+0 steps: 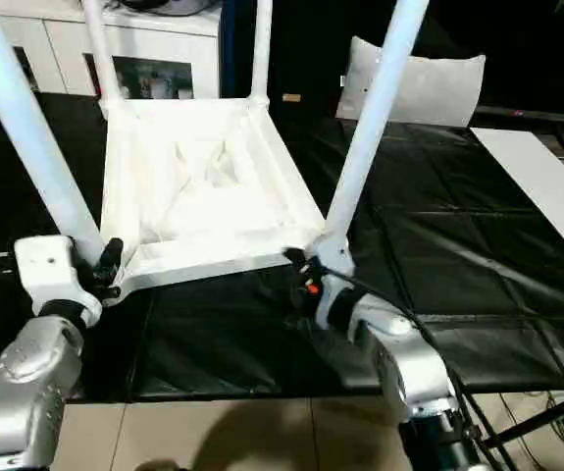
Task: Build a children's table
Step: Flip table
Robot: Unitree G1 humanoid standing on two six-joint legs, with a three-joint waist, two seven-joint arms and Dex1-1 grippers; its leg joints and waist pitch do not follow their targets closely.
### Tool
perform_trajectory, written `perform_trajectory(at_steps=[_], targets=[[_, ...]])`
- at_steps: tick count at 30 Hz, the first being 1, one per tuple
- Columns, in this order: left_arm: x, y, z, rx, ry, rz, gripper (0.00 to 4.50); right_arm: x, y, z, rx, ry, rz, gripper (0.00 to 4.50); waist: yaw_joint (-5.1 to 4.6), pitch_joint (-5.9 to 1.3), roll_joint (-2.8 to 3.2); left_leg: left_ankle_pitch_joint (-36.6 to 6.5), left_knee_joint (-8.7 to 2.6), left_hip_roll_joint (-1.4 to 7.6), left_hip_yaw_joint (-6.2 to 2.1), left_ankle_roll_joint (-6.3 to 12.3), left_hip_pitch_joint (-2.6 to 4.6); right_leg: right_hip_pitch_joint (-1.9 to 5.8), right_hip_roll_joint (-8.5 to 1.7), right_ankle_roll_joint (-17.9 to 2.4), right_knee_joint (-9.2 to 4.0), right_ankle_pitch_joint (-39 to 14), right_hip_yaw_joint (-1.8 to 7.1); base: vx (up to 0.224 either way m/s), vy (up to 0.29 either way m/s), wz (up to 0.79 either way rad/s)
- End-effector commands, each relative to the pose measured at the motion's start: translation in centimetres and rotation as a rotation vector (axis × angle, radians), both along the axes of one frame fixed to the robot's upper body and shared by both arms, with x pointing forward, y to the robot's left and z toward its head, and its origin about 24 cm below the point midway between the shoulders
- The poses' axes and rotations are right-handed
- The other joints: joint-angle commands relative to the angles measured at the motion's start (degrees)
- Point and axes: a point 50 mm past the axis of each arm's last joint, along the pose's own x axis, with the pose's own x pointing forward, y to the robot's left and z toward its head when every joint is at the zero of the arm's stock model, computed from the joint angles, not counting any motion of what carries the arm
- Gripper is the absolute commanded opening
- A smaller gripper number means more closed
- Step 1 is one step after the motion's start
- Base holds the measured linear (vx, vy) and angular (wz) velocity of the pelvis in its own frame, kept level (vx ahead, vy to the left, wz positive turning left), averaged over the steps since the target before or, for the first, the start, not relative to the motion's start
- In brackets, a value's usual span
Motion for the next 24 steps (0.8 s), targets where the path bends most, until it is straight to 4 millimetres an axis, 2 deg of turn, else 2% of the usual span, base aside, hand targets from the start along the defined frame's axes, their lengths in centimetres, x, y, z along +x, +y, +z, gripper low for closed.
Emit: perform_trajectory(at_steps=[1,4,7,9,15,16,17,20,22,24], targets=[[0.0,-1.7,-0.7,-0.259,0.026,-0.049,2.07,0.6,-0.5,0.4,0.002,-0.004,-0.034,4.50,0.41,-2.78,-0.46,-14.13,-4.77,5.18,-2.53,-0.54,0.00,2.08,-6.69,-3.56,-4.35,-23.55,4.92,0.000,0.000,0.00],[-0.3,-2.5,-1.0,-0.413,0.040,-0.057,2.07,0.8,-0.6,0.5,0.005,-0.002,-0.050,4.50,0.50,-2.90,-0.52,-11.83,-4.56,5.14,-2.28,0.09,-0.25,2.07,-6.52,-4.46,-4.13,-21.45,4.99,0.000,0.000,0.00],[-0.4,-2.7,-1.0,-0.407,0.050,-0.095,2.07,1.0,-0.6,0.7,0.028,0.009,-0.062,4.50,0.50,-2.78,-0.63,-12.27,-4.77,5.17,-2.26,0.29,-0.07,1.85,-6.14,-3.58,-4.31,-21.97,4.94,0.000,0.000,0.00],[-0.5,-3.3,-0.9,-0.425,0.066,-0.149,2.05,1.2,-0.5,0.8,0.043,0.022,-0.068,4.50,0.40,-2.75,-0.57,-13.41,-4.93,5.31,-2.38,-0.58,0.14,1.81,-6.09,-2.45,-4.49,-22.60,4.90,0.000,0.000,0.00],[-0.6,-3.9,-0.9,-0.423,0.089,-0.208,2.03,2.4,-0.1,1.2,0.151,0.038,-0.115,4.50,0.63,-2.76,-0.63,-14.31,-5.01,5.23,-2.46,-1.18,0.36,1.77,-6.29,-2.18,-4.55,-23.44,4.93,0.000,0.000,0.00],[-0.6,-3.9,-0.9,-0.429,0.091,-0.211,2.03,2.7,0.1,1.2,0.192,0.053,-0.127,4.50,0.61,-2.81,-0.86,-13.85,-4.95,5.23,-2.41,-1.13,0.30,1.80,-6.22,-2.22,-4.43,-22.87,4.95,0.000,0.000,0.00],[-0.6,-3.8,-0.8,-0.432,0.091,-0.214,2.03,2.9,0.1,1.2,0.205,0.064,-0.129,4.50,0.85,-2.84,-0.59,-13.12,-4.99,5.28,-2.39,-1.11,0.35,1.77,-6.19,-2.50,-4.25,-21.68,5.01,0.000,0.000,0.00],[-0.6,-3.9,-0.8,-0.430,0.097,-0.233,2.03,3.2,0.5,1.1,0.265,0.082,-0.108,4.50,1.07,-2.97,-0.59,-11.68,-5.02,5.35,-2.28,-1.32,0.26,1.89,-6.10,-3.35,-3.73,-18.44,5.11,0.000,0.000,0.00],[-0.7,-3.8,-0.8,-0.418,0.102,-0.245,2.03,3.5,0.9,1.3,0.313,0.091,-0.093,4.50,1.12,-2.94,-0.52,-11.82,-5.01,5.32,-2.17,-1.32,0.25,1.93,-6.17,-3.70,-3.73,-18.30,5.17,0.000,0.000,0.00],[-0.7,-3.9,-0.8,-0.408,0.111,-0.266,2.03,4.4,1.2,1.0,0.379,0.144,-0.106,4.50,1.29,-2.94,0.02,-12.71,-5.06,5.37,-2.20,-1.56,0.46,1.83,-6.27,-4.33,-3.79,-18.87,5.15,0.000,0.000,0.00]])
